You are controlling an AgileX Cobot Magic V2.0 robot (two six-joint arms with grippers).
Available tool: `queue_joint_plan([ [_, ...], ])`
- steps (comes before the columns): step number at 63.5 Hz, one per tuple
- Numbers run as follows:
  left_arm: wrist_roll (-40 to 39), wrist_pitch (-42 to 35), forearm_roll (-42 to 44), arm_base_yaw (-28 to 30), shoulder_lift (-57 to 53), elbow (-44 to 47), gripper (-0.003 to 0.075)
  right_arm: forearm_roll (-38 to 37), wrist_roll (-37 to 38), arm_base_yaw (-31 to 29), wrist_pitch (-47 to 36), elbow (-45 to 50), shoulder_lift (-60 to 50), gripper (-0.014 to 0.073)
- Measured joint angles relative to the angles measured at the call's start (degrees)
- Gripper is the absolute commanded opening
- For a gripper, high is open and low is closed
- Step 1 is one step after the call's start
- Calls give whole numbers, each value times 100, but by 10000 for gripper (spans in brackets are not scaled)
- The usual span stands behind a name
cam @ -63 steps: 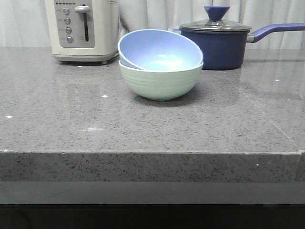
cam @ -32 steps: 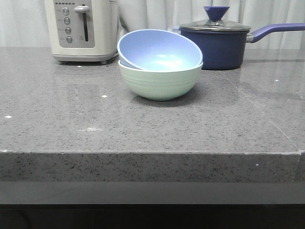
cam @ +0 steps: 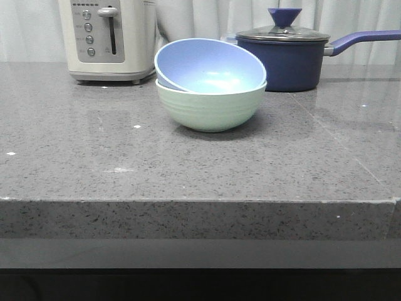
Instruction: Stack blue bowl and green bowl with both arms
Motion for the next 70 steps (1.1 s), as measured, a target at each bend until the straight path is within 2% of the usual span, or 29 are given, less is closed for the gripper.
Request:
queue_joint_plan([
  [34, 0, 0, 0, 0, 0, 0, -20, -14, 0, 0, -92, 64, -73, -54],
  [39, 0, 0, 0, 0, 0, 0, -20, -14, 0, -278, -305, 326, -372, -54],
  [56, 0, 0, 0, 0, 0, 0, -20, -159, 0, -1836, -2609, 2252, -2355, -54],
  [70, 0, 0, 0, 0, 0, 0, -20, -181, 0, -2143, -3939, 3669, -3243, -54],
])
